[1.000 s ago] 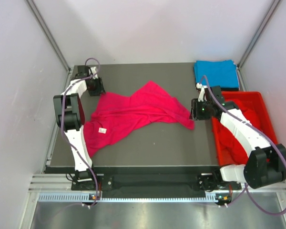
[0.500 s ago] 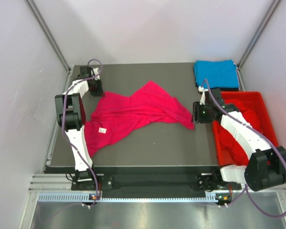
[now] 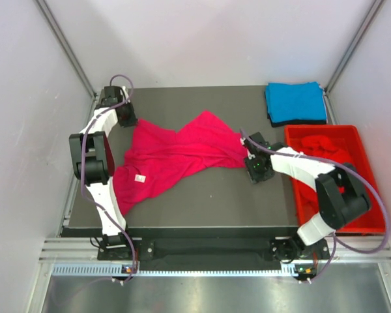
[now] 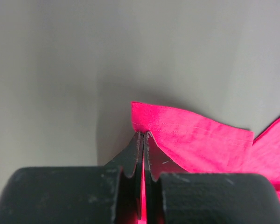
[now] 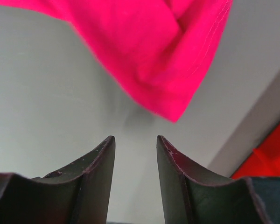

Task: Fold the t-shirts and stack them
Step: Flatten the tshirt out

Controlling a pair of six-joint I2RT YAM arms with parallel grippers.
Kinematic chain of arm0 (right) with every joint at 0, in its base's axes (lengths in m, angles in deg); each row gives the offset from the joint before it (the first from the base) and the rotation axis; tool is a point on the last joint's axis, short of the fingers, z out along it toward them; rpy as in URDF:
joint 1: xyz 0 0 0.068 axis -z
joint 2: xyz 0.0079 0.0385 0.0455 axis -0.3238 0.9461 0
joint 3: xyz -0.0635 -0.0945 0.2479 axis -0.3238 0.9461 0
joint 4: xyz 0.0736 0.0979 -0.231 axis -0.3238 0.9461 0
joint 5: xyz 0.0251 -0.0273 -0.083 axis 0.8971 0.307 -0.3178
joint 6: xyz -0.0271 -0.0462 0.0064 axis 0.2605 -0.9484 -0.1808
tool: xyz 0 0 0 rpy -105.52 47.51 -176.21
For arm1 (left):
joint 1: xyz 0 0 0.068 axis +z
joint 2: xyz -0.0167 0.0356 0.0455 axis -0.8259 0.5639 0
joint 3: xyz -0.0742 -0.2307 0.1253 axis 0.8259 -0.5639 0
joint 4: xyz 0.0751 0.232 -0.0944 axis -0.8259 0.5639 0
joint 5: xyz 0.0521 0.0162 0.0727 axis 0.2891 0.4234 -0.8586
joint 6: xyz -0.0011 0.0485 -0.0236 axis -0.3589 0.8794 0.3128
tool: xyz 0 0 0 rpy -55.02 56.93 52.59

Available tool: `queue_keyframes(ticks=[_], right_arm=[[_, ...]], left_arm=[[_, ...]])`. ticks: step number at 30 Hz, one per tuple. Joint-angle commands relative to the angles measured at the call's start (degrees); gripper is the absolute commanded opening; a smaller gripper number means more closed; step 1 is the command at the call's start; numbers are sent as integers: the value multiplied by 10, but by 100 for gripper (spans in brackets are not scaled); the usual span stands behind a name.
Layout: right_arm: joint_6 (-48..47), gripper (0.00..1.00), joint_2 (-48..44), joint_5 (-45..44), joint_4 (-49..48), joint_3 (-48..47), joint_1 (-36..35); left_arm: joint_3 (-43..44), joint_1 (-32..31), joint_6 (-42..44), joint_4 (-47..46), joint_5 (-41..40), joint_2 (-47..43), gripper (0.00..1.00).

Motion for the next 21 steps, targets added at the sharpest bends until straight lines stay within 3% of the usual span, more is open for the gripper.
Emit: queue_keyframes(ticks=[1, 11, 21], right_arm=[[-42, 41, 30, -67, -29, -34, -8], [-85, 38, 34, -118, -49, -46, -64], [-182, 38, 45, -131, -84, -18, -68]], left_arm=[[9, 7, -11, -17, 3, -23, 0], [8, 12, -14, -23, 14, -20, 0], [19, 13, -12, -22, 18, -3, 0]])
